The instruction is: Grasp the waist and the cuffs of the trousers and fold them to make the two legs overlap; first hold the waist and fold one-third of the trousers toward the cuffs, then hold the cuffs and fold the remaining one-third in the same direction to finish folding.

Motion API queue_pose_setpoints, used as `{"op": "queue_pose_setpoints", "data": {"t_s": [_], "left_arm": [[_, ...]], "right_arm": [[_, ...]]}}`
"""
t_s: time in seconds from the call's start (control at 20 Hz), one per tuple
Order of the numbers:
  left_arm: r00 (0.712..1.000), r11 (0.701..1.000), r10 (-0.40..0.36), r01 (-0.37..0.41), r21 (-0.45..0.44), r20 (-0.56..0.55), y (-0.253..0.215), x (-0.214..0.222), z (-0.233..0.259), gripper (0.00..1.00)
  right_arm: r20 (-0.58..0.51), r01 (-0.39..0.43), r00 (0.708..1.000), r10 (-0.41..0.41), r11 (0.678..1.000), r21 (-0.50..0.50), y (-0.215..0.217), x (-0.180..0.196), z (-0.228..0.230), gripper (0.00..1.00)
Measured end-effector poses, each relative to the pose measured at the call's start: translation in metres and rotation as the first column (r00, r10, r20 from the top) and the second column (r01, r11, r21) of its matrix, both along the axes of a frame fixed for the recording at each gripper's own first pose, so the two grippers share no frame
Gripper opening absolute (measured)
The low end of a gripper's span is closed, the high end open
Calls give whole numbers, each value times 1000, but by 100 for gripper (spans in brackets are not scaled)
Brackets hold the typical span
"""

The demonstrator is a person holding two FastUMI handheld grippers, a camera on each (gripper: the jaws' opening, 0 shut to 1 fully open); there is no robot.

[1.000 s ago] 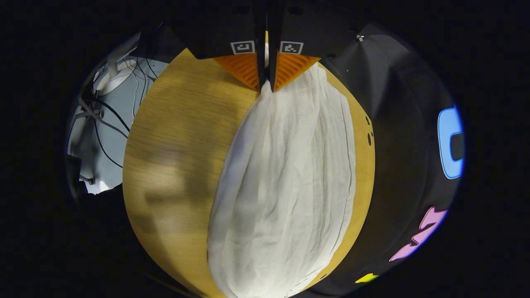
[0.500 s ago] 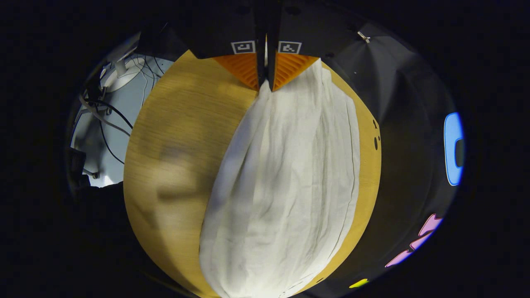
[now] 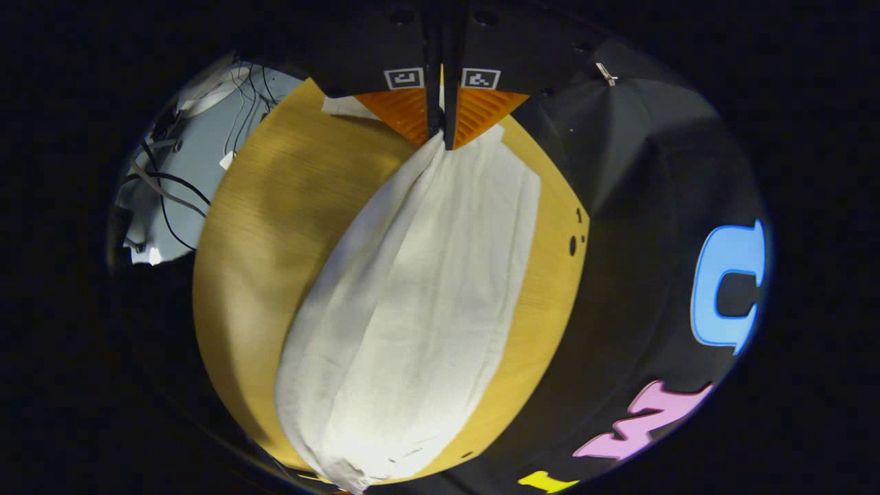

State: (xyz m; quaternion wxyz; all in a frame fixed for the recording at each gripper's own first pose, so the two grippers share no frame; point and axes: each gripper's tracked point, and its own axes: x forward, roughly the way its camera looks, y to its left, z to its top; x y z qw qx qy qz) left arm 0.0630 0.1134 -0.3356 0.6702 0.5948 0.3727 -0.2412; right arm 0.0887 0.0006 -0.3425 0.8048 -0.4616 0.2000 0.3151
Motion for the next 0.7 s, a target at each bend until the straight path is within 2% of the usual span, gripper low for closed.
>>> {"op": "queue_pose_setpoints", "data": {"t_s": [0.3, 0.5, 0.7], "left_arm": [[993, 996, 85, -81, -46, 82, 3, 66, 28, 6], [992, 995, 92, -89, -45, 91, 3, 92, 28, 6], [993, 995, 98, -97, -25, 67, 1, 118, 15, 6]], "right_arm": [[67, 91, 993, -97, 991, 95, -3, 52, 37, 5], [79, 126, 987, -137, 984, 129, -2, 77, 43, 5], [80, 130, 987, -140, 984, 117, 4, 101, 37, 5]]}}
